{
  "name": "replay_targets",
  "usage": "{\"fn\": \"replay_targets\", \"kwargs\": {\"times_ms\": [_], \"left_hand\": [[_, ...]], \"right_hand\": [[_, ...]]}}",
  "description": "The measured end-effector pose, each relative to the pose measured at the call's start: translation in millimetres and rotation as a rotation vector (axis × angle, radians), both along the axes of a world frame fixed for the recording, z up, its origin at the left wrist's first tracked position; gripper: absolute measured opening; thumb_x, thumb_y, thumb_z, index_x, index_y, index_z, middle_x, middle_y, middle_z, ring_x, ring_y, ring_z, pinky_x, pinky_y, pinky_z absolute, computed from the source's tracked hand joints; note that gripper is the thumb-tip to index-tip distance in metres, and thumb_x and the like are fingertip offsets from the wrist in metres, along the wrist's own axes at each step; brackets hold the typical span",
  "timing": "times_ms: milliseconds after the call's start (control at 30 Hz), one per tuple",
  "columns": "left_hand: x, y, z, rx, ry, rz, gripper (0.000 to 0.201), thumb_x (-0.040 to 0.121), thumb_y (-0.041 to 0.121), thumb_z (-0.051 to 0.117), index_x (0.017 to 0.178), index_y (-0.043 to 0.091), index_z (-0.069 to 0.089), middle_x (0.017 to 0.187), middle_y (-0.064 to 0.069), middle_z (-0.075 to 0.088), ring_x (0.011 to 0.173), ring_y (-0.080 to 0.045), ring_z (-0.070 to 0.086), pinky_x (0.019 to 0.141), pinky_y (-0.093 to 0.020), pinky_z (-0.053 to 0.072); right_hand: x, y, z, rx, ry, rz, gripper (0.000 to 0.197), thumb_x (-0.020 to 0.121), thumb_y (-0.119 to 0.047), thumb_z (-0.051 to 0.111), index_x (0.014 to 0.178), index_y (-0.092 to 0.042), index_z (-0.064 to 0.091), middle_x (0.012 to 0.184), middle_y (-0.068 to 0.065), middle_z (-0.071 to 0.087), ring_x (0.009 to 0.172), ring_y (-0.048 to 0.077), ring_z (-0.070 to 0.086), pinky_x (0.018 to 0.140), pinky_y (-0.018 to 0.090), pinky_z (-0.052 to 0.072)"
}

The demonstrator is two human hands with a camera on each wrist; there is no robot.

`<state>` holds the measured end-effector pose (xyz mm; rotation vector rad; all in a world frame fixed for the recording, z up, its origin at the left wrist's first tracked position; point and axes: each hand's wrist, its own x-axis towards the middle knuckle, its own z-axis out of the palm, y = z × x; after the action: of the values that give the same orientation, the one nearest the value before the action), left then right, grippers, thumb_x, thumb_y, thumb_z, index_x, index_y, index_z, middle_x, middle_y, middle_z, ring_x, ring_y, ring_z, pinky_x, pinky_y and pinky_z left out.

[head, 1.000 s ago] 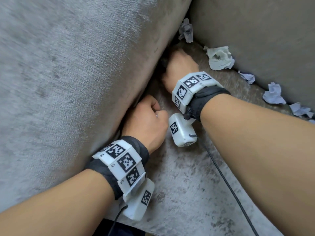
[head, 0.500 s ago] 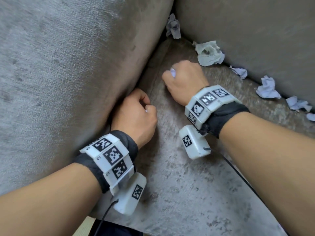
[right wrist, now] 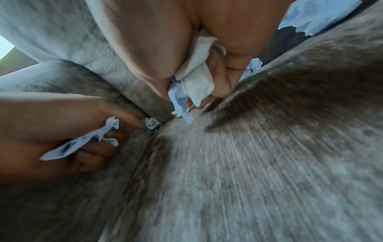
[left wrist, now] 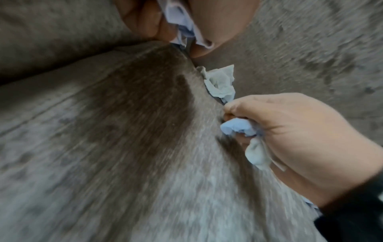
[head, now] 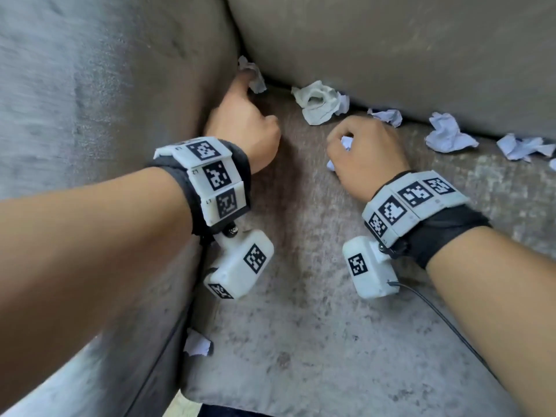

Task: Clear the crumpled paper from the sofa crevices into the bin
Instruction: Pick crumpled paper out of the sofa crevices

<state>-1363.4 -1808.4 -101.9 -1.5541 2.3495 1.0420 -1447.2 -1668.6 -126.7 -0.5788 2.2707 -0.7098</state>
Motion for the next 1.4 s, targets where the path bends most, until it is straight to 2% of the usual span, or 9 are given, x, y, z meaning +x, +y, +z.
{"fn": "replay_targets", "kwargs": {"times_ms": [167,267,400,533,867,1033,1167,1300,1400], "left_hand": [[-17.2,-10.8,-18.5,-0.001,0.054,-0.026,0.059,0.070,0.030,0.044,0.127,0.014,0.051,0.124,-0.002,0.059,0.111,-0.022,0.056,0.101,-0.036,0.044],[-21.6,-12.6,-33.3,0.019,0.047,-0.040,0.059,0.078,0.028,0.048,0.132,0.005,0.051,0.134,-0.011,0.057,0.123,-0.027,0.052,0.107,-0.030,0.037],[-17.0,-21.0,-49.8,-0.030,0.030,0.033,0.023,0.086,0.024,0.059,0.108,0.022,0.059,0.101,0.005,0.063,0.094,-0.022,0.062,0.077,-0.027,0.047],[-11.8,-22.4,-54.9,-0.072,0.069,-0.026,0.024,0.083,0.039,0.062,0.099,0.020,0.062,0.085,0.000,0.063,0.076,-0.025,0.059,0.063,-0.030,0.044],[-10.6,-26.9,-53.5,-0.115,-0.018,-0.146,0.021,0.088,0.044,0.063,0.083,0.024,0.062,0.073,0.003,0.058,0.071,-0.022,0.057,0.062,-0.025,0.035],[-9.9,-20.4,-48.0,-0.126,-0.036,-0.169,0.042,0.088,0.050,0.062,0.073,0.011,0.060,0.062,-0.002,0.054,0.065,-0.030,0.054,0.057,-0.028,0.032],[-7.0,-16.7,-43.4,-0.078,-0.053,-0.156,0.052,0.088,0.054,0.063,0.061,0.010,0.053,0.050,0.001,0.047,0.060,-0.028,0.046,0.047,-0.030,0.030],[-3.7,-10.8,-41.6,-0.048,-0.105,-0.097,0.063,0.082,0.070,0.059,0.058,0.013,0.045,0.063,-0.008,0.058,0.069,-0.037,0.059,0.052,-0.030,0.029],[1.6,-3.6,-44.6,-0.045,-0.166,-0.139,0.057,0.084,0.072,0.053,0.070,0.017,0.064,0.072,-0.004,0.065,0.071,-0.030,0.062,0.061,-0.029,0.037]], "right_hand": [[-9.2,5.9,-3.3,-0.022,-0.004,-0.018,0.012,0.088,-0.017,0.050,0.091,-0.019,0.061,0.085,0.004,0.069,0.083,0.024,0.067,0.072,0.039,0.054],[-13.1,10.8,-7.7,-0.023,0.004,-0.043,0.013,0.088,-0.017,0.051,0.096,-0.019,0.062,0.086,0.001,0.068,0.081,0.022,0.067,0.070,0.037,0.054],[-15.8,14.8,-11.7,-0.018,0.021,-0.041,0.015,0.090,-0.016,0.052,0.100,-0.017,0.063,0.085,-0.004,0.065,0.078,0.017,0.063,0.066,0.027,0.046],[-13.4,13.0,-13.7,-0.033,0.031,-0.066,0.015,0.090,-0.016,0.054,0.101,-0.017,0.064,0.083,-0.007,0.062,0.081,0.014,0.060,0.069,0.026,0.045],[-6.7,15.8,-9.5,-0.084,0.042,-0.083,0.015,0.089,-0.016,0.055,0.101,-0.014,0.065,0.083,-0.005,0.067,0.081,0.016,0.065,0.074,0.031,0.051],[-5.5,19.1,-7.9,-0.064,0.018,-0.106,0.015,0.090,-0.018,0.057,0.102,-0.018,0.065,0.085,-0.008,0.064,0.082,0.013,0.063,0.070,0.024,0.044],[-4.5,19.6,-8.6,-0.058,0.007,-0.106,0.012,0.090,-0.019,0.058,0.100,-0.020,0.064,0.083,-0.009,0.063,0.082,0.015,0.064,0.073,0.029,0.051],[-5.3,19.9,-10.8,-0.062,0.009,-0.119,0.013,0.088,-0.019,0.059,0.100,-0.019,0.064,0.085,-0.007,0.064,0.081,0.017,0.065,0.076,0.037,0.054],[-5.5,19.0,-11.9,-0.061,0.021,-0.121,0.013,0.088,-0.020,0.058,0.100,-0.020,0.064,0.087,-0.006,0.066,0.082,0.016,0.066,0.075,0.035,0.054]]}}
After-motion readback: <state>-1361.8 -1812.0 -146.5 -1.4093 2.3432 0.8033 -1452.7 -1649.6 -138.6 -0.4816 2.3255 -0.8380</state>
